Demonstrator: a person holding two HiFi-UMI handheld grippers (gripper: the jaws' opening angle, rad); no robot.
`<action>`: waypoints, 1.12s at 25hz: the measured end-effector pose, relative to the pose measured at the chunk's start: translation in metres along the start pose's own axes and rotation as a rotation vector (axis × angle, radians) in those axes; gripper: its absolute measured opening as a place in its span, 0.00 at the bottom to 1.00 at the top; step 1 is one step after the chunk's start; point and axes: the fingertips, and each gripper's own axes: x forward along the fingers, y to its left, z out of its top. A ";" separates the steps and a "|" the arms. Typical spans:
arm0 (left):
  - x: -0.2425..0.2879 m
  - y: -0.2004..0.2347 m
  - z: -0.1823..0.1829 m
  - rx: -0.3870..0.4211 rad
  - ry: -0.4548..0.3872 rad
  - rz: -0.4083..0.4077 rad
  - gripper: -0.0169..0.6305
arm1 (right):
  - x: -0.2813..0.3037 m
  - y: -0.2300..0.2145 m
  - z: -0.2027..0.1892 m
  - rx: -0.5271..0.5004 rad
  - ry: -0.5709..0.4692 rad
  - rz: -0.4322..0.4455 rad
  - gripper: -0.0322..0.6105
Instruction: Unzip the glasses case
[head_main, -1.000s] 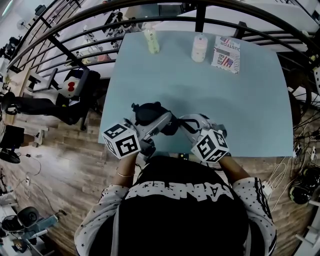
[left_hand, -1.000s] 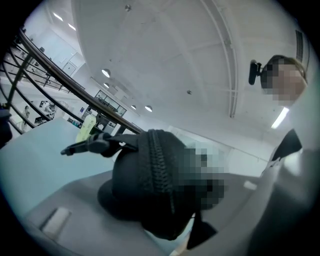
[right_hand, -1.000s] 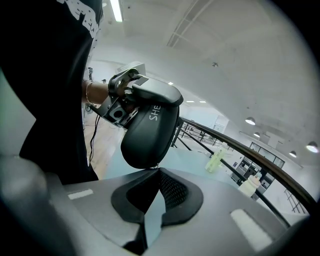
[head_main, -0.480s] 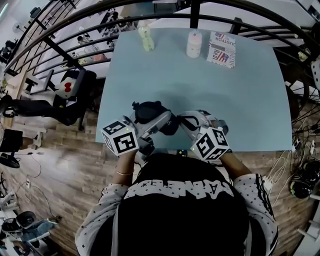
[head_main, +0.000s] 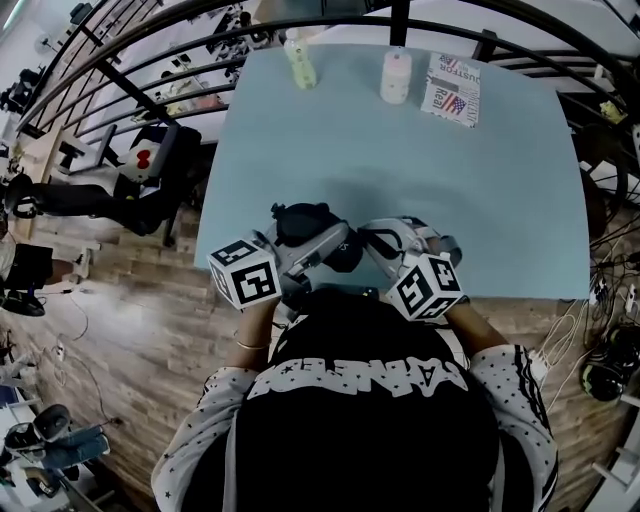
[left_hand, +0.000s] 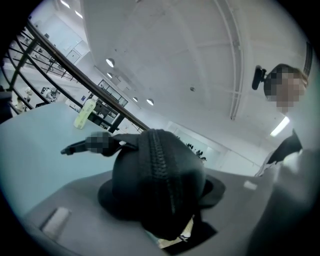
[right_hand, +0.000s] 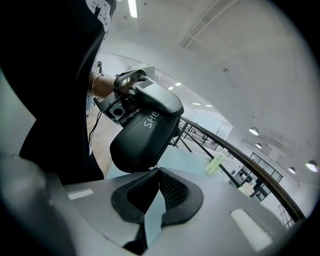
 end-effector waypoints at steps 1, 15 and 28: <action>0.000 -0.001 0.000 -0.003 0.003 -0.008 0.03 | -0.001 -0.001 0.001 -0.001 0.000 -0.008 0.06; 0.053 -0.013 -0.003 0.005 0.100 -0.129 0.03 | -0.027 -0.032 -0.027 0.065 0.038 -0.113 0.06; 0.068 -0.009 -0.004 -0.027 0.132 -0.163 0.03 | -0.024 -0.054 -0.023 0.048 0.018 -0.114 0.06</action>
